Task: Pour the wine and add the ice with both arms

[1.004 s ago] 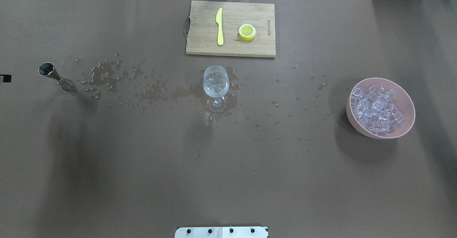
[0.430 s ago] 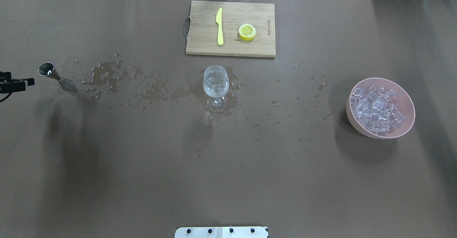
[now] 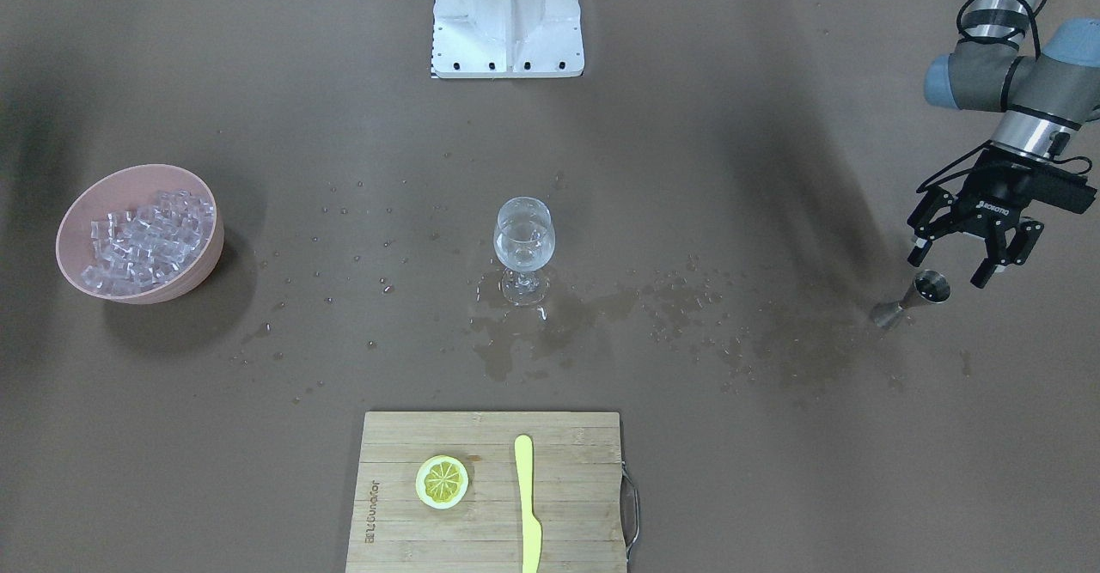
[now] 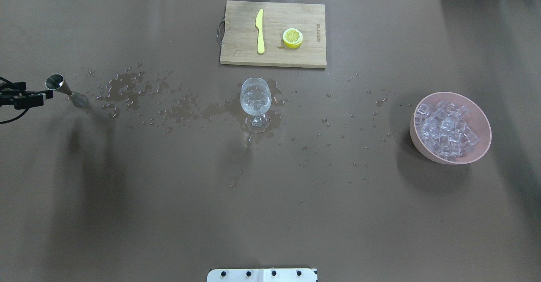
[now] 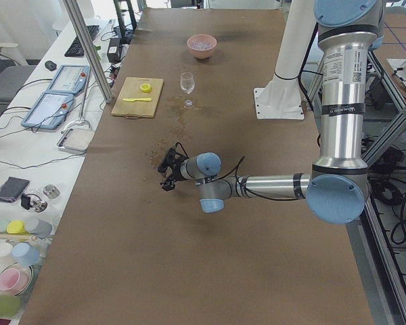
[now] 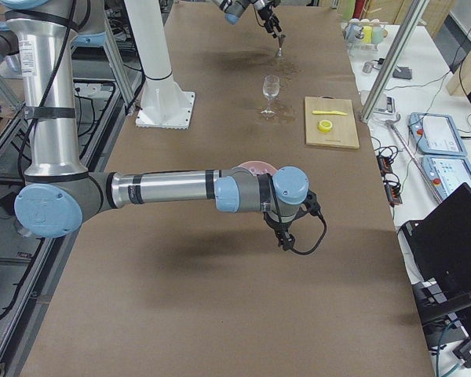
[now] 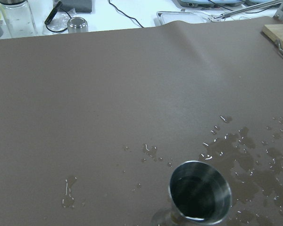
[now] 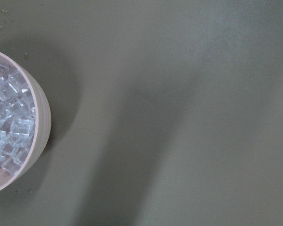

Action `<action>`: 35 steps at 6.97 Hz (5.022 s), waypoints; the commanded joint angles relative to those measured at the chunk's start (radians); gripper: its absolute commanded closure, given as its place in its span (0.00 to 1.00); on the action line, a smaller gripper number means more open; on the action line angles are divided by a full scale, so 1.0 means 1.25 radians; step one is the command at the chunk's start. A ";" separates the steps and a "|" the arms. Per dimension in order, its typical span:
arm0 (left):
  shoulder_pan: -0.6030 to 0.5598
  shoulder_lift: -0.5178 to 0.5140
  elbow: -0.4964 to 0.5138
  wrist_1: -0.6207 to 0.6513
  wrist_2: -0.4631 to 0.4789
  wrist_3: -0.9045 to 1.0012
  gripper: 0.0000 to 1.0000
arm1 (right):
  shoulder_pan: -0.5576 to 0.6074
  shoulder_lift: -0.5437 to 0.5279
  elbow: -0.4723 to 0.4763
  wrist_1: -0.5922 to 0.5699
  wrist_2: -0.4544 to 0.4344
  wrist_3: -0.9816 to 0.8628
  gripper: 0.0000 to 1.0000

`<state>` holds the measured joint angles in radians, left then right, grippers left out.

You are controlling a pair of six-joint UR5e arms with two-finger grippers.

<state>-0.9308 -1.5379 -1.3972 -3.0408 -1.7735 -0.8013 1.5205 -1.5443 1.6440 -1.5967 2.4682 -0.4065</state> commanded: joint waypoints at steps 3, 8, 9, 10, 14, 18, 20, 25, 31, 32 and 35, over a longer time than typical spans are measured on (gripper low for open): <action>0.083 -0.066 0.068 -0.045 0.138 -0.004 0.03 | -0.004 0.000 -0.002 0.000 0.001 0.000 0.00; 0.086 -0.082 0.126 -0.054 0.243 -0.003 0.03 | -0.004 0.001 0.004 0.001 0.001 0.000 0.00; 0.086 -0.082 0.127 -0.052 0.250 -0.003 0.04 | -0.004 0.001 0.005 0.000 0.001 0.000 0.00; 0.090 -0.082 0.127 -0.054 0.252 -0.004 0.06 | -0.004 0.001 0.004 0.001 0.001 0.000 0.00; 0.097 -0.079 0.124 -0.054 0.251 -0.009 0.98 | -0.004 0.002 0.008 0.001 0.001 0.001 0.00; 0.097 -0.073 0.074 -0.052 0.244 -0.015 1.00 | -0.004 0.002 0.043 0.002 0.001 0.000 0.00; 0.097 -0.079 0.000 -0.044 0.249 -0.007 1.00 | -0.002 -0.009 0.114 0.002 -0.001 0.000 0.00; 0.175 -0.141 -0.322 0.318 0.310 0.134 1.00 | -0.002 -0.046 0.227 0.000 0.002 0.044 0.00; 0.435 -0.470 -0.339 0.805 0.668 0.381 1.00 | -0.002 -0.046 0.226 0.000 0.055 0.072 0.00; 0.435 -0.472 -0.338 0.814 0.668 0.443 1.00 | -0.003 -0.046 0.226 0.000 0.055 0.075 0.00; 0.438 -0.512 -0.339 0.915 0.701 0.631 1.00 | -0.003 -0.046 0.226 0.000 0.056 0.088 0.00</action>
<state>-0.3855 -2.1495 -1.8198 -1.9690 -0.9269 -0.0989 1.5178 -1.6015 1.9278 -1.5969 2.5382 -0.3014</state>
